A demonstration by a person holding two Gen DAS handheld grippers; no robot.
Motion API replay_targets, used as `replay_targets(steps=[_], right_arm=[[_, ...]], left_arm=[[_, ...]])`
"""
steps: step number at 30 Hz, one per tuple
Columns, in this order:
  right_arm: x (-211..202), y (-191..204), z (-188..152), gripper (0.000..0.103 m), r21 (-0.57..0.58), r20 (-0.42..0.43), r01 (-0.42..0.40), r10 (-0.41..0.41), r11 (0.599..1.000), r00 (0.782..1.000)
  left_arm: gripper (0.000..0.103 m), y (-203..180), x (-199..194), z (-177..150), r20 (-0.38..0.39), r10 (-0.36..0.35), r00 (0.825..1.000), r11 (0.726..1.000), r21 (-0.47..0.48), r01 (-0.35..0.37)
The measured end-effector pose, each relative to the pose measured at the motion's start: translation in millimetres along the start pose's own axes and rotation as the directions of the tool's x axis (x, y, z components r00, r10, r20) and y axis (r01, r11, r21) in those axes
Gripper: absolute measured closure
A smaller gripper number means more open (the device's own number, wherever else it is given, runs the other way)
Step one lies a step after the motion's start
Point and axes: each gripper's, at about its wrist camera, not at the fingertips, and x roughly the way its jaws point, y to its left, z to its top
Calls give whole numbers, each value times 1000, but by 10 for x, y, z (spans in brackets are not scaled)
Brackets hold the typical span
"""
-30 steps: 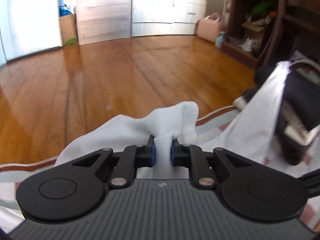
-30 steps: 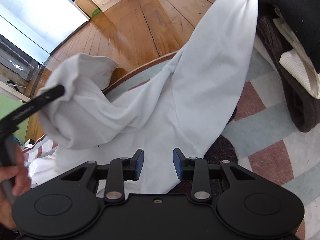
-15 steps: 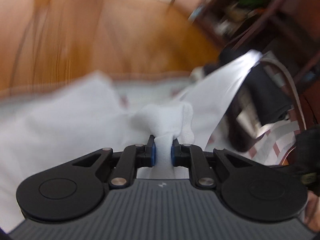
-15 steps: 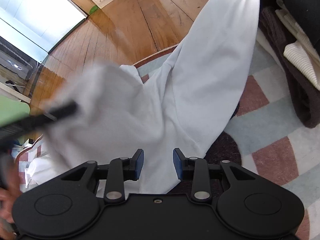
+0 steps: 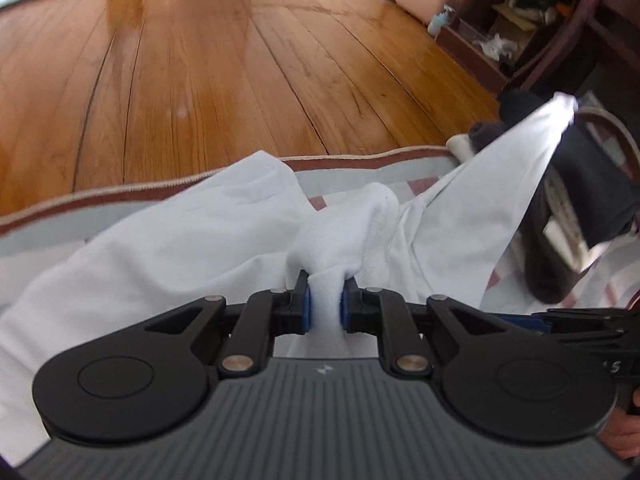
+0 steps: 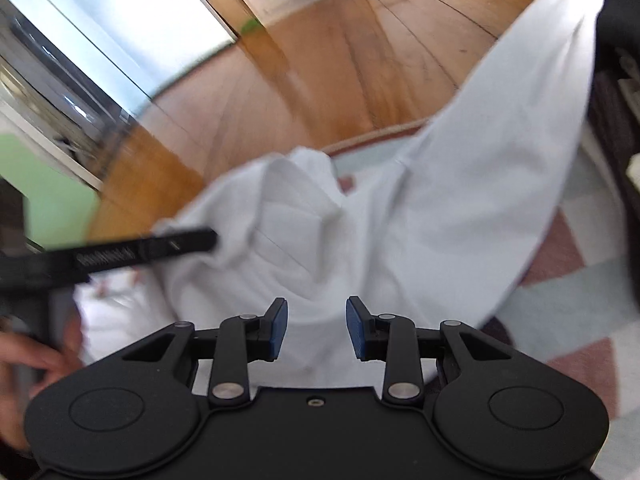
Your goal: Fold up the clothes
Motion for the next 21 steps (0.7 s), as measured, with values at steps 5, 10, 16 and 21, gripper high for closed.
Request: replay_targets(steps=[5,10,16,21], right_arm=[[-8,77,86,62,-53,34,-11,12,999,999],[160,174,71,59,-89,-7,-1,0,996,1000],[256,432,71,58,-199,-16,-49,47,979,999],[493,754,-49,57,-439,-66,-7,-25,898,998]], left_arm=[[90,176,-21,47,25,51,998,998,-20,-51],[90,400,12,66,14,28,1000,996,-89,-26],[90,705,297,-67,-71,-347,935,882,-365,299],[90,707,416,-175,-91,-444,892,828,-422,369]])
